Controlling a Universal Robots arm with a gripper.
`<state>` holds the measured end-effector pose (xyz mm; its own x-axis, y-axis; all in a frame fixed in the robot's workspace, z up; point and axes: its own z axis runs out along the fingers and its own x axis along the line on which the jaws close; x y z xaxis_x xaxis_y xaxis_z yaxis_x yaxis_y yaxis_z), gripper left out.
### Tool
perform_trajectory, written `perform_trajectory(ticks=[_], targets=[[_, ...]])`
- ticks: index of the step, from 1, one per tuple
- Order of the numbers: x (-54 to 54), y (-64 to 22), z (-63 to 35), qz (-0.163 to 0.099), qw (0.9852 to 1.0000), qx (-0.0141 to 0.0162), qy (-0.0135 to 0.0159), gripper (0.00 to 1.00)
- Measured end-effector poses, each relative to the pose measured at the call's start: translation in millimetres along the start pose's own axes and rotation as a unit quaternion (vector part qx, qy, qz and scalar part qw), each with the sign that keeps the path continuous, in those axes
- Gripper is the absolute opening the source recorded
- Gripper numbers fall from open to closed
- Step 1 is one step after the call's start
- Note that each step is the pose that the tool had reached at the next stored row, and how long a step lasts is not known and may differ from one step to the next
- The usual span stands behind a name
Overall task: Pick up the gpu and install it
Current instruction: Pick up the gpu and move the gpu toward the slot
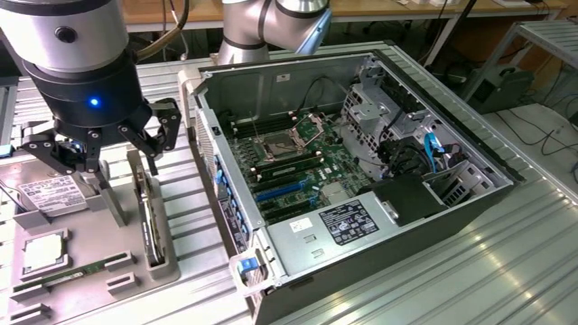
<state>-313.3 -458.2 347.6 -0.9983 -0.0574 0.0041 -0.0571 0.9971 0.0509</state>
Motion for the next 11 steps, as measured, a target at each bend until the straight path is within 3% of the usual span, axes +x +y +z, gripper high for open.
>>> perform_trajectory(ticks=[11], targets=[[0.0,-0.5,11.5,0.0,1.0,-0.0001,0.0019,0.6]])
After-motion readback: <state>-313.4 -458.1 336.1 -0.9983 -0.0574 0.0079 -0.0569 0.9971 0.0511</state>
